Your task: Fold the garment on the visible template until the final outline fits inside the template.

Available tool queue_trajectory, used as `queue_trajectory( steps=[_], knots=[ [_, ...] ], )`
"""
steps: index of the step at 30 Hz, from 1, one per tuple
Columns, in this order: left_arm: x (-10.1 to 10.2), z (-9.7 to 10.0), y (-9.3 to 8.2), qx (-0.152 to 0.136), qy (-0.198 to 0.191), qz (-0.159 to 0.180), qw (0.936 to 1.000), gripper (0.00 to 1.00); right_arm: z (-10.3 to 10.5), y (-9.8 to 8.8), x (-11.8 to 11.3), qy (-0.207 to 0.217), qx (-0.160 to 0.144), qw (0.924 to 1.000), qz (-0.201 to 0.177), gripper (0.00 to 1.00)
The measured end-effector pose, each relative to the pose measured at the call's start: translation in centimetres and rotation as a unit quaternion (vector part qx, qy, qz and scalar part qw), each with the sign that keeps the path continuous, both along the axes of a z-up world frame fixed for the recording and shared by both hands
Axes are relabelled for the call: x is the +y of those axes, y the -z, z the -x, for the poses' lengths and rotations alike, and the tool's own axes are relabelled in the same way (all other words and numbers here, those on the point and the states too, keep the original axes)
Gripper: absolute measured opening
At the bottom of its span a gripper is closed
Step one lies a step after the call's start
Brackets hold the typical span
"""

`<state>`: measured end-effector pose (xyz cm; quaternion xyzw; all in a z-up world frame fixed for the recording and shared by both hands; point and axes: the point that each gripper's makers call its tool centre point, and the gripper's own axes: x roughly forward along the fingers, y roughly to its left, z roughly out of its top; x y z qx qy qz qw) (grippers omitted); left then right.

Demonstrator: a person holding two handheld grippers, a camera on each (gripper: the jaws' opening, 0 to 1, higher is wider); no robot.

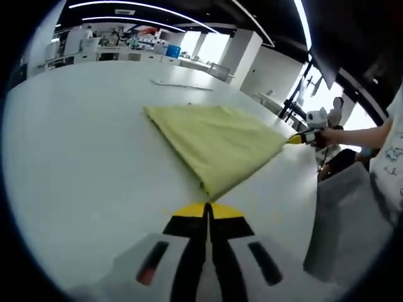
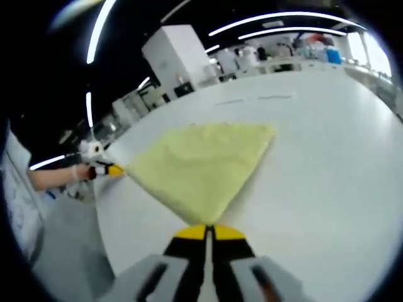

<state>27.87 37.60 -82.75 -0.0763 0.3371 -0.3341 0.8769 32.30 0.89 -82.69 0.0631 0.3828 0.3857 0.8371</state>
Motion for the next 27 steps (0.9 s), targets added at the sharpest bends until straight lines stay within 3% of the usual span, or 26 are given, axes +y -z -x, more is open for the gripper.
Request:
queue_trajectory(
  steps=[9, 12, 18, 27],
  knots=[
    [-1.5, -0.5, -0.2, -0.011, 0.008, 0.003, 0.9999, 0.00, 0.0, 0.3, -0.1, 0.005, 0.008, 1.0000, 0.000, 0.00],
    [-2.1, -1.0, -0.1, -0.014, 0.012, -0.002, 0.9998, 0.13, 0.0, 0.2, -0.1, 0.004, 0.009, 1.0000, 0.001, 0.00],
    [-2.4, -1.9, -0.7, -0.017, 0.016, 0.015, 0.9996, 0.00, -0.1, 0.3, -0.1, 0.003, 0.009, 0.9999, 0.004, 0.00],
    [-1.5, -1.1, -0.6, -0.003, 0.002, 0.025, 0.9997, 0.00, 0.2, 0.3, -0.2, 0.005, 0.012, 0.9999, 0.003, 0.00]
  ],
)
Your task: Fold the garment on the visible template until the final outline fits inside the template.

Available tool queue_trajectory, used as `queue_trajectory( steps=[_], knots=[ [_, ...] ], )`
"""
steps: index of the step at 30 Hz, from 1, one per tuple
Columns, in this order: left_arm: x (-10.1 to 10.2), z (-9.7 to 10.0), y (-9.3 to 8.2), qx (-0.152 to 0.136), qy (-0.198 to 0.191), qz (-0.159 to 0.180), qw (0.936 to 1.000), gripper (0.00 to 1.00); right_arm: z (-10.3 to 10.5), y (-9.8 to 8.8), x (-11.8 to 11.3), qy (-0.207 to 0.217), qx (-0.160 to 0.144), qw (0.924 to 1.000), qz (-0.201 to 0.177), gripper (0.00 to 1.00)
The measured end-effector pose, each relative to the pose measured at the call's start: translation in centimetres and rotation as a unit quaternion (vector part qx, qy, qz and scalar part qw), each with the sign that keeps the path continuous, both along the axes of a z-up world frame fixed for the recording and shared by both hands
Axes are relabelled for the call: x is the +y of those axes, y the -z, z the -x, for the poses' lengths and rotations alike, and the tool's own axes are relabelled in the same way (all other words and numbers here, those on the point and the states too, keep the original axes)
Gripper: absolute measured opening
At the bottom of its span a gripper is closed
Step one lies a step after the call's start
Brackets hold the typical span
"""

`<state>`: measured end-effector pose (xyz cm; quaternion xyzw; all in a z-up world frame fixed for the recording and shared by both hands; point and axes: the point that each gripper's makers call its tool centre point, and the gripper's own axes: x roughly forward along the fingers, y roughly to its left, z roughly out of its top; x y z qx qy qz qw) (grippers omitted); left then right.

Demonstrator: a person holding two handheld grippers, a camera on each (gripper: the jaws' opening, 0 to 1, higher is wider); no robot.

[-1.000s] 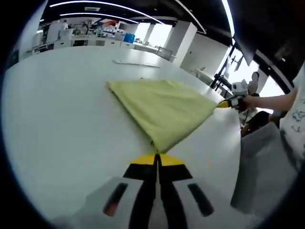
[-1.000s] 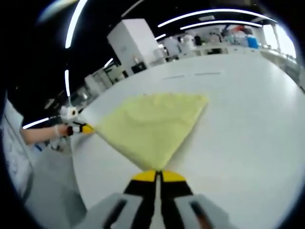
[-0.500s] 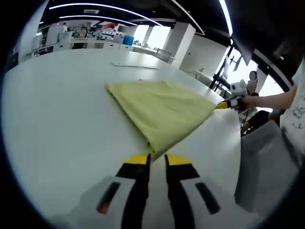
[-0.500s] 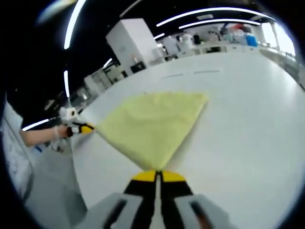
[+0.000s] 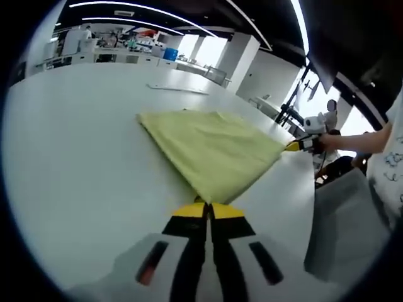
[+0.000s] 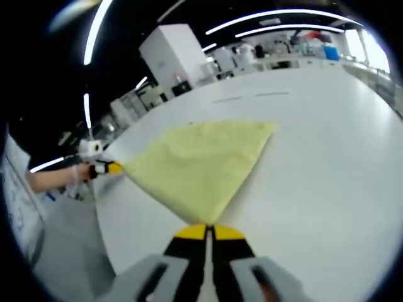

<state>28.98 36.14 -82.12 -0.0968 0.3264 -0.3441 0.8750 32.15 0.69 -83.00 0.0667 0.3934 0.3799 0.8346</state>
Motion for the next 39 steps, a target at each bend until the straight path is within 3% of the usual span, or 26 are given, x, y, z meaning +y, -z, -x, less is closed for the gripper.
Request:
queue_trajectory(
  steps=[20, 28, 32, 33, 36, 37, 38, 39],
  knots=[
    [0.2, 2.9, 0.5, 0.009, -0.003, 0.003, 0.9999, 0.00, 3.0, 0.2, -0.3, 0.003, 0.007, 1.0000, -0.005, 0.00],
    [0.1, 3.1, 0.0, -0.010, 0.002, -0.013, 0.9999, 0.00, 3.4, -0.3, 0.1, 0.004, 0.006, 1.0000, 0.000, 0.03],
    [0.6, 2.6, -1.3, -0.034, -0.004, -0.026, 0.9991, 0.24, 3.1, -1.5, -0.2, 0.008, -0.020, 0.9997, 0.006, 0.37],
    [0.6, 2.7, -1.8, -0.043, -0.002, -0.034, 0.9985, 0.30, 2.5, -2.0, -0.5, 0.011, -0.046, 0.9988, 0.014, 0.48],
    [0.2, 2.9, -2.8, -0.063, -0.001, -0.055, 0.9965, 0.64, 1.7, -3.2, -1.0, 0.021, -0.097, 0.9946, 0.032, 0.85],
    [-0.1, 3.2, -3.1, -0.064, -0.003, -0.063, 0.9959, 0.81, 1.9, -3.5, -0.9, 0.025, -0.095, 0.9948, 0.029, 0.93],
    [-0.1, 3.3, -3.1, -0.066, -0.001, -0.073, 0.9952, 0.92, 2.0, -3.7, -0.9, 0.024, -0.097, 0.9945, 0.029, 0.99],
    [0.5, 3.2, -2.7, -0.077, 0.002, -0.086, 0.9933, 0.99, 1.9, -4.0, -1.1, 0.025, -0.107, 0.9933, 0.035, 0.99]
  ],
)
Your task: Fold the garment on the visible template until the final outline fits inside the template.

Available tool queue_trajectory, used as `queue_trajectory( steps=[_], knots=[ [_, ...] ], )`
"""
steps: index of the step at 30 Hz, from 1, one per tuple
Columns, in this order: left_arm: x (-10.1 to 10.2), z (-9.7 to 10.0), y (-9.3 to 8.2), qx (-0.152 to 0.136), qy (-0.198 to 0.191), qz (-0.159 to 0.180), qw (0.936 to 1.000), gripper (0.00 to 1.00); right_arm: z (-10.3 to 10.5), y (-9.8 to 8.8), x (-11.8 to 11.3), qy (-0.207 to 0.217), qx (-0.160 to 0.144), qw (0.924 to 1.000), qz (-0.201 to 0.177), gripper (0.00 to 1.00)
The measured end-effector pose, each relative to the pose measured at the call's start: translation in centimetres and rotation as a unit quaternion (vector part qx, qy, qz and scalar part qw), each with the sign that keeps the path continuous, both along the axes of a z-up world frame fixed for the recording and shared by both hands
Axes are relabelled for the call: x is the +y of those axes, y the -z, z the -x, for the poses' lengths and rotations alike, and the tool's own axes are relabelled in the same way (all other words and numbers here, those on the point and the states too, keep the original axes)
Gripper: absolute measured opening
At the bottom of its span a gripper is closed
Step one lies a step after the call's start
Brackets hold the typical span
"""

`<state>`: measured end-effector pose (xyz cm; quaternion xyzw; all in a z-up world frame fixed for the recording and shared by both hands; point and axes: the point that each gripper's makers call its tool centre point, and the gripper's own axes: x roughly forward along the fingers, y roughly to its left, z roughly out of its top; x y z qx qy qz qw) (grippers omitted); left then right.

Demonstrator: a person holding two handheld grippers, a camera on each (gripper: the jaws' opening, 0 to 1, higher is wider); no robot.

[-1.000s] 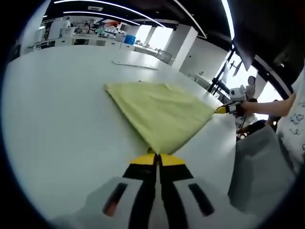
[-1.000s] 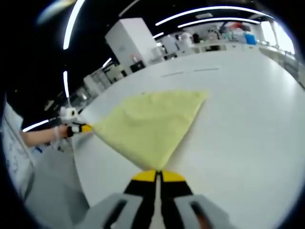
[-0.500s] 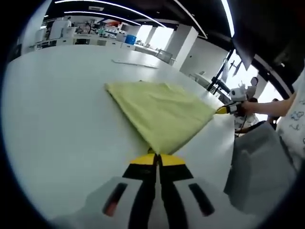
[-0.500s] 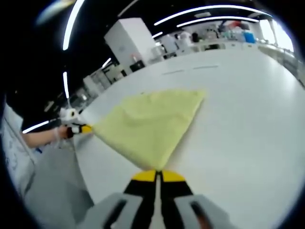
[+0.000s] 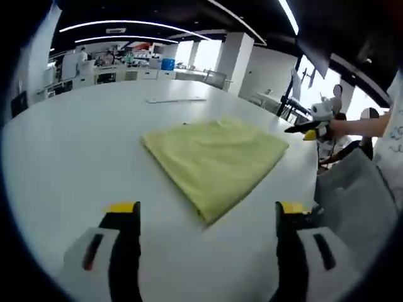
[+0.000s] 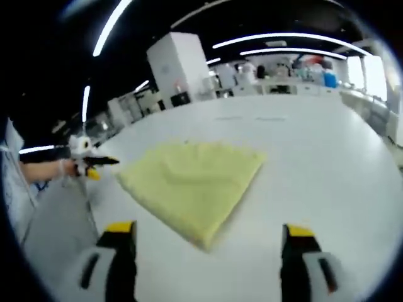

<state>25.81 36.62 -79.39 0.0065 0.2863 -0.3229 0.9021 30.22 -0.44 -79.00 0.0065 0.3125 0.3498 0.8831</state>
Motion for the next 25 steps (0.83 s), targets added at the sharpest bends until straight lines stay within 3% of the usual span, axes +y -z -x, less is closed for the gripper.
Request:
queue_trajectory(
  steps=[6, 18, 20, 25],
  knots=[
    [0.3, 0.4, -0.3, 0.003, -0.007, 0.002, 1.0000, 0.99, 0.9, 0.0, -0.6, -0.008, -0.001, 0.9999, 0.015, 0.99],
    [0.0, 0.8, -1.2, 0.003, -0.039, 0.024, 0.9989, 0.99, 1.4, -0.3, -0.6, -0.003, 0.002, 1.0000, 0.004, 0.99],
    [0.4, 0.7, -1.0, 0.000, -0.044, 0.018, 0.9989, 0.99, 1.1, -0.6, -0.2, 0.003, 0.000, 0.9999, -0.012, 0.99],
    [1.1, -0.2, -1.3, -0.017, -0.071, 0.048, 0.9962, 0.99, 1.5, -0.1, 0.4, -0.009, 0.005, 0.9999, -0.005, 0.99]
  ],
)
